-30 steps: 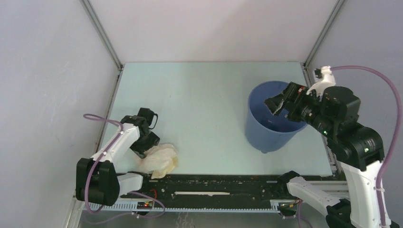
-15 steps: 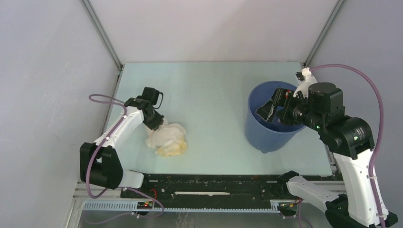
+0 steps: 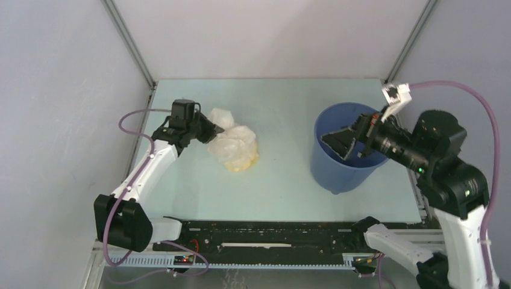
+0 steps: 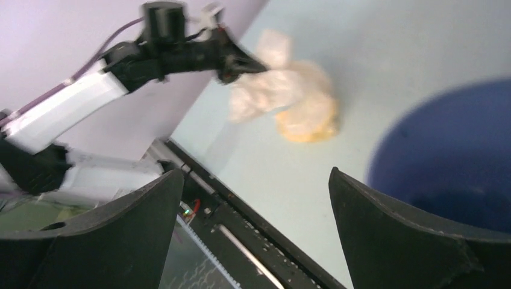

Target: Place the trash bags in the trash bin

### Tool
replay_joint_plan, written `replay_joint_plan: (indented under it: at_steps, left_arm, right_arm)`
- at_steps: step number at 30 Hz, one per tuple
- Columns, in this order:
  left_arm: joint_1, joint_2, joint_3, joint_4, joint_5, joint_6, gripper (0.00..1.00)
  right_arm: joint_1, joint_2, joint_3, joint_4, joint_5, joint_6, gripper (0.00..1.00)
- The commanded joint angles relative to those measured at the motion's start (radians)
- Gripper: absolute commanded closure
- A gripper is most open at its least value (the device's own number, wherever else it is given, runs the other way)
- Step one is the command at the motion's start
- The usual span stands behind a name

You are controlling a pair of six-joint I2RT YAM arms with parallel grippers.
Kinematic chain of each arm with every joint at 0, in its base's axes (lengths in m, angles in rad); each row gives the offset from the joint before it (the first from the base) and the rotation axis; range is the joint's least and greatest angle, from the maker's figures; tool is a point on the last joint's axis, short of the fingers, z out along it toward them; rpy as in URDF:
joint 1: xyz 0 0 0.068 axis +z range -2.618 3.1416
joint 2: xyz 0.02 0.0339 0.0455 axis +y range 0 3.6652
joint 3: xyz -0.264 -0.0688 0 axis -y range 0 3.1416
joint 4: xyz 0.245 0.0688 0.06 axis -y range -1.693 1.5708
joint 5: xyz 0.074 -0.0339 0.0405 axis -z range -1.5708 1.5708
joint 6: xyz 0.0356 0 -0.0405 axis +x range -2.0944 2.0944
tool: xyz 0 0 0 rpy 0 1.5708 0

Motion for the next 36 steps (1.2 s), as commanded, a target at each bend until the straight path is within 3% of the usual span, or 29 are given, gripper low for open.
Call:
replay_joint_plan:
  at_steps: [1,5,11,15,20,24,26,30,36]
  left_arm:
    - [-0.016,-0.074,-0.023,0.315,0.187,0.034,1.0]
    - [-0.02,-0.184,-0.04,0.326,0.228,0.038,1.0]
    - [-0.042,-0.394,-0.108,0.345,0.292,0.017,1.0]
    - [-0.069,-0.476,-0.114,0.37,0.321,0.015,1.0]
    - [-0.085,-0.463,-0.084,0.387,0.404,-0.017,1.0]
    - [-0.084,-0.368,0.005,0.395,0.486,-0.135,1.0]
    - [-0.084,-0.324,0.062,0.398,0.501,-0.192,1.0]
    - [-0.062,-0.273,0.145,0.486,0.569,-0.241,1.0]
    - [-0.047,-0.212,0.145,0.751,0.716,-0.382,1.0]
  right_arm:
    - [0.247,0.195,0.121,0.058,0.144,-0.082,0.0]
    - [0.394,0.332,0.145,0.095,0.291,-0.035,0.0]
    - [0.438,0.442,0.054,0.245,0.185,0.146,0.0]
    - [0.47,0.495,0.091,0.264,0.234,0.156,0.0]
    - [0.463,0.497,0.092,0.339,0.205,0.223,0.0]
    - [0.457,0.436,0.034,0.399,0.175,0.124,0.0]
    - [0.41,0.409,0.036,0.36,0.187,0.082,0.0]
    - [0.186,0.311,-0.053,0.41,-0.006,0.103,0.0]
    - [0.017,0.22,-0.1,0.402,-0.115,0.076,0.0]
